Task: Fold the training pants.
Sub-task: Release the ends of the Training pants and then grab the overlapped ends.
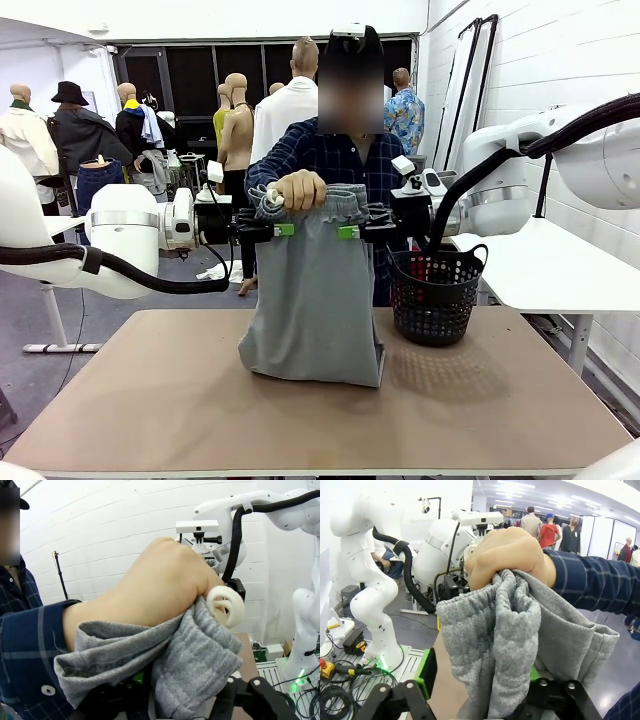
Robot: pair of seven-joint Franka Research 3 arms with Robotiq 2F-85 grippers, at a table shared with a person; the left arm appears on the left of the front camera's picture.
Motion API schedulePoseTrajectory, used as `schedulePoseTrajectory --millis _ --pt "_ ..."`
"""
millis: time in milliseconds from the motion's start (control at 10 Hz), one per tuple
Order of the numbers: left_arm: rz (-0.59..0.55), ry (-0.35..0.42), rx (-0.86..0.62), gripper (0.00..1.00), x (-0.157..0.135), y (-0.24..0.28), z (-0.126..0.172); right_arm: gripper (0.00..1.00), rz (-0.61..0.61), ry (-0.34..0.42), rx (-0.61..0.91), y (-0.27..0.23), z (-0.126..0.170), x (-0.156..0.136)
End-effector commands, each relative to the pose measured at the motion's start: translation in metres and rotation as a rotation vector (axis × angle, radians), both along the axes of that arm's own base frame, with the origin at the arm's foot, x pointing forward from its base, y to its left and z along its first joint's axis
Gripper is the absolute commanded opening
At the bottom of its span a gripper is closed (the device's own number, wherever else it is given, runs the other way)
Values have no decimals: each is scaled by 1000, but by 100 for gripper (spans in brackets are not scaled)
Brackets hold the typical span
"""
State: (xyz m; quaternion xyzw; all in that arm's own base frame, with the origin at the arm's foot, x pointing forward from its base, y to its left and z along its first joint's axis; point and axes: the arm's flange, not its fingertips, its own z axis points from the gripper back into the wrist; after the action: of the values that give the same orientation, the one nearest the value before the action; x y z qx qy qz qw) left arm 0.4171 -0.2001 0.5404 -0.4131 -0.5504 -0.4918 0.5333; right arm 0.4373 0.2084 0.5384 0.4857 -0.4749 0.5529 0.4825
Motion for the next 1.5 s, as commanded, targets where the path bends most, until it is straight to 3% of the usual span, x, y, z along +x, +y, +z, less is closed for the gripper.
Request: schedulePoseTrajectory --millis 0,900,1400 --pt "-16 6 11 100 0 6 5 100 5 23 -4 -3 1 0" --pt "19 -30 13 100 -5 16 8 100 -45 0 -34 -9 2 -2" --pt "118 -25 9 100 -20 42 6 100 -123 -15 -34 -29 2 -9"
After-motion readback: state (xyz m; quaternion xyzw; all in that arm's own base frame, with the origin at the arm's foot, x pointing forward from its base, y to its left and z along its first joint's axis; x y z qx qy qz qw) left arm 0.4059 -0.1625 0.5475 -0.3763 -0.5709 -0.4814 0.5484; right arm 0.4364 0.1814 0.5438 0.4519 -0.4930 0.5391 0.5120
